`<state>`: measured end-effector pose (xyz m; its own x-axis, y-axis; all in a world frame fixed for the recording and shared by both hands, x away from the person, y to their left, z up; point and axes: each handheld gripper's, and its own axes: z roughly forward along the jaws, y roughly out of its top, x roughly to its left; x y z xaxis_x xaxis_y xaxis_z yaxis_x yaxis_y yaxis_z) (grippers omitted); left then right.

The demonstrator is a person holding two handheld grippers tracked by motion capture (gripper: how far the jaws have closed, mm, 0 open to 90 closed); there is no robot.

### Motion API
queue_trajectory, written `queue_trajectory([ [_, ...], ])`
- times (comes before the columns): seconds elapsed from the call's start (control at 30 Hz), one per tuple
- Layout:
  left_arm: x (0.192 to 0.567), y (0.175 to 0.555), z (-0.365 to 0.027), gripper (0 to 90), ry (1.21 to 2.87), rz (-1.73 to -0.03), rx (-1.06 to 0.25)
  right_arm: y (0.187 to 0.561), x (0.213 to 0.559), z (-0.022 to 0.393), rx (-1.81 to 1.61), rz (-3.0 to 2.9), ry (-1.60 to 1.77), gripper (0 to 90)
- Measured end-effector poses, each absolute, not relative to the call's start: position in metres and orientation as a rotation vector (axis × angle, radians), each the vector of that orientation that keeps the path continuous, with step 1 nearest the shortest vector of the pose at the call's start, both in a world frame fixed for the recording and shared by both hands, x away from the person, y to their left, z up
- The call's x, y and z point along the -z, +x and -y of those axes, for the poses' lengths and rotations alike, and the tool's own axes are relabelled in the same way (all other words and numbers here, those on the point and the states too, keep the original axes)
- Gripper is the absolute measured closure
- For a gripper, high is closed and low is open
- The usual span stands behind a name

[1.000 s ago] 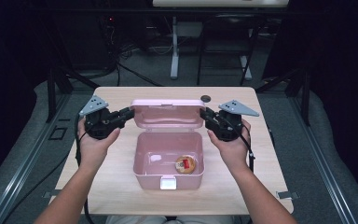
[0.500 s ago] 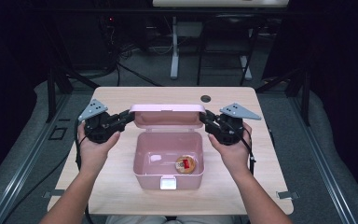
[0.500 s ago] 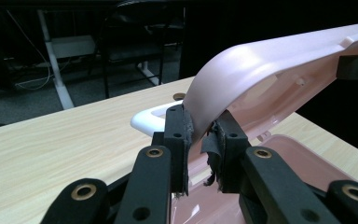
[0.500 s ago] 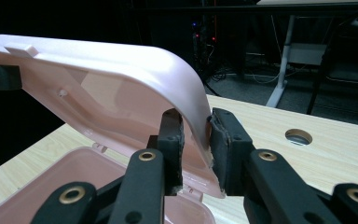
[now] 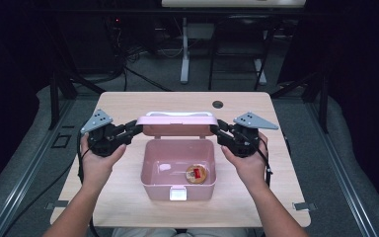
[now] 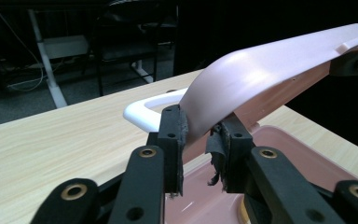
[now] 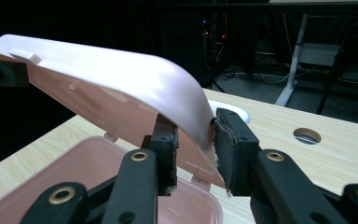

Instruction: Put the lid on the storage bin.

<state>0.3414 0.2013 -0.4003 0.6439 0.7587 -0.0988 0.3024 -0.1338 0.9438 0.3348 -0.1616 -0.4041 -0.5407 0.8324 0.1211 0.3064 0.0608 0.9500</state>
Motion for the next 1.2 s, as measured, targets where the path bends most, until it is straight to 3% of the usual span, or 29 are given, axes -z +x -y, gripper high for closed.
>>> queue_trajectory([
  [0.9,0.405,0.327,-0.207,56.7,1.739,-0.861,-0.506,0.317,0.404,0.165,-1.523,-1.92,1.059,60.4],
  [1.2,0.409,0.317,-0.207,55.4,1.758,-0.849,-0.503,0.307,0.41,0.167,-1.498,-1.942,1.039,59.7],
])
